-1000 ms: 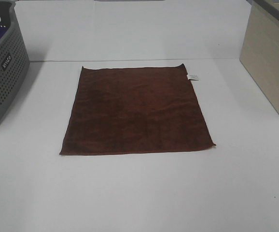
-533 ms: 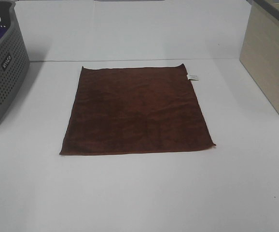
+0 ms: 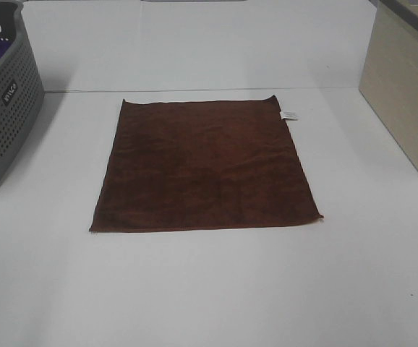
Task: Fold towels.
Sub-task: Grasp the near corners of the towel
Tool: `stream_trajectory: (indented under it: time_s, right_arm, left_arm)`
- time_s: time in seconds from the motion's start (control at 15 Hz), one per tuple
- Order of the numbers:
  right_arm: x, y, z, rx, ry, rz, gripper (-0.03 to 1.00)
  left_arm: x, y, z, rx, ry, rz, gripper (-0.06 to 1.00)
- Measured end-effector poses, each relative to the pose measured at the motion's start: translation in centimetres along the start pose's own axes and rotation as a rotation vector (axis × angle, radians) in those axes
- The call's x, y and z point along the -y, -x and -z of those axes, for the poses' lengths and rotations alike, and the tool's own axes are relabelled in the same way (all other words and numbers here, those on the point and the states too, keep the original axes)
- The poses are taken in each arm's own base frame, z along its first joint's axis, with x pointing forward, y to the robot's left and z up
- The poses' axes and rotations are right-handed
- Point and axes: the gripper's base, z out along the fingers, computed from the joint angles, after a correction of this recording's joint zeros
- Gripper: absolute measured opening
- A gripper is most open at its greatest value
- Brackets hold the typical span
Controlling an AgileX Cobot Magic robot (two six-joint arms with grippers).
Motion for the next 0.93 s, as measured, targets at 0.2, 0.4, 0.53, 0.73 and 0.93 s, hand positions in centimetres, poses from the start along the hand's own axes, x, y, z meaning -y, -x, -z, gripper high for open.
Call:
stream_trajectory:
  time_s: [0.2, 0.4, 0.53, 0.73, 0.93]
  right_arm:
    - [0.4, 2.8, -3.4, -0.011, -0.007, -0.011, 0.74]
    - [0.7, 4.2, -8.0, -0.132, 0.000, -0.033, 0.74]
    - [0.7, 4.4, -11.2, -0.225, 0.019, -0.077, 0.74]
    - [0.7, 5.4, -16.3, -0.382, 0.042, -0.147, 0.74]
    - [0.7, 6.6, -20.8, -0.512, 0.068, -0.215, 0.74]
  left_arm:
    - [-0.8, 2.9, -4.2, 0.083, -0.005, 0.144, 0.83]
    - [-1.7, 3.0, -10.4, -0.061, 0.004, 0.297, 0.83]
    - [-2.2, 1.4, -14.4, -0.230, 0.017, 0.370, 0.83]
    - [-2.7, -0.6, -19.6, -0.439, 0.036, 0.454, 0.83]
    - [-2.8, -2.0, -24.0, -0.588, 0.036, 0.496, 0.83]
